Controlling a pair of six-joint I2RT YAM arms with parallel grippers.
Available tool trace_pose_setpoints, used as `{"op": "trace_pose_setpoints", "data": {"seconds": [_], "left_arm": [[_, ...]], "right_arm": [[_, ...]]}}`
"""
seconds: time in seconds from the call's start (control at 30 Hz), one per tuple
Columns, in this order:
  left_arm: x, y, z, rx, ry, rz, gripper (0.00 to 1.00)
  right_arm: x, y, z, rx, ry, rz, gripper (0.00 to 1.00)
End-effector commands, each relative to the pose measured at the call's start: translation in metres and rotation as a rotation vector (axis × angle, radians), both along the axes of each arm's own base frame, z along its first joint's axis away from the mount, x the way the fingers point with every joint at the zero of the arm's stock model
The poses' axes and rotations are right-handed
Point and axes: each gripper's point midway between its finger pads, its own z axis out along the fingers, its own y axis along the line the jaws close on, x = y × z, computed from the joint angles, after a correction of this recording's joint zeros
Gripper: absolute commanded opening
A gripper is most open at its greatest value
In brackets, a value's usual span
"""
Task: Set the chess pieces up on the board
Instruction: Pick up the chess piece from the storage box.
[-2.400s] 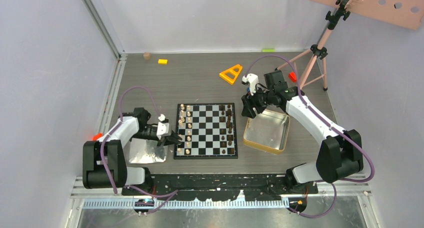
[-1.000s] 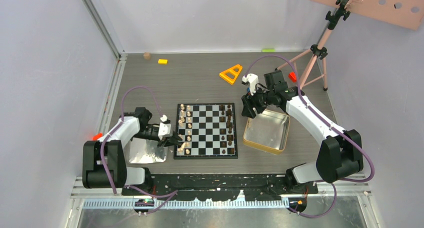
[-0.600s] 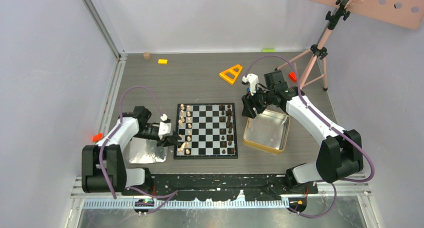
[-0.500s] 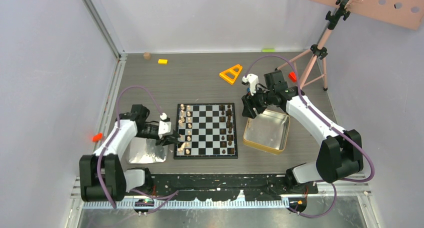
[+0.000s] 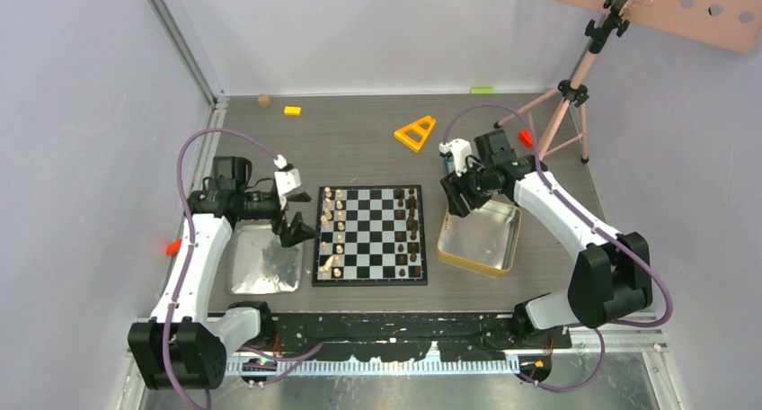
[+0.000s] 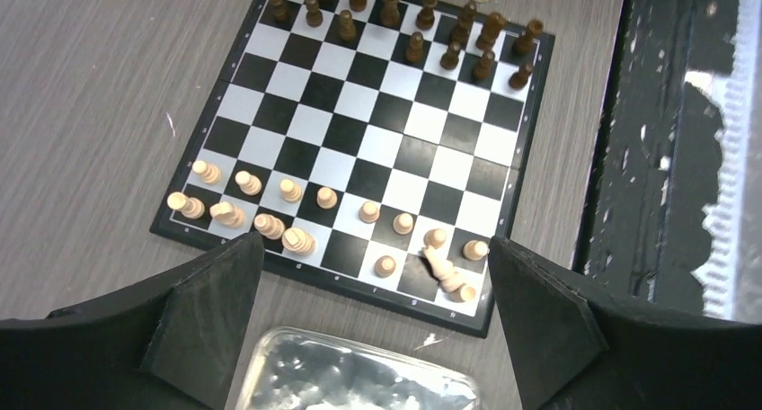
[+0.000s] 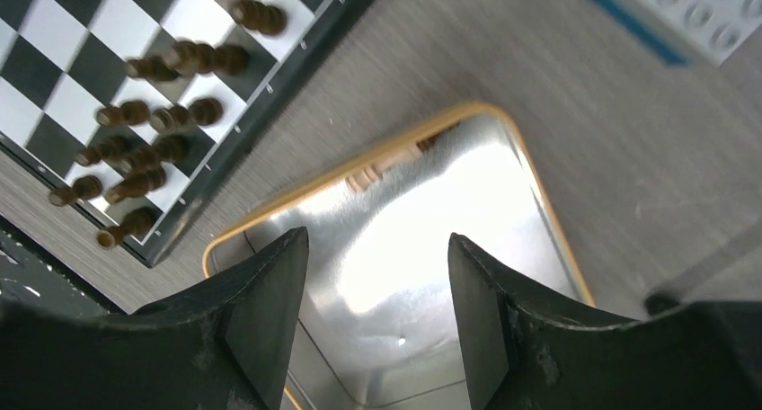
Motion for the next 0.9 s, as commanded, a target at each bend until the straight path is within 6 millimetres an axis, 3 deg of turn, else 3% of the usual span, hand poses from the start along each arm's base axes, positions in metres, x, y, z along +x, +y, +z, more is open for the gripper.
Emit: {"op": "trace_pose_setpoints", "data": {"seconds": [0.0,0.2,0.53,0.87], "left_arm": [[0.017,-0.004,0.031,-0.093,0.102,0.152,1.0],[0.039,0.0,0.054,-0.14,0.14,0.293,1.0],[0.051,0.008,0.054,-0.118,0.1,0.367,1.0],[0.066,0.011,0.057,-0.131,0.074,0.407,1.0]], "right_arm": [[-0.018,-0.02,-0.019,-0.065,0.078,-0.085,0.64],[-0.03,-0.019,-0.049,-0.066,0.161,-0.091,0.59],[-0.014,-0.002,-0.05,0.058,0.113,-0.188,0.55],[-0.003,-0.001,-0.062,0.081,0.124,-0.297,0.53]]}}
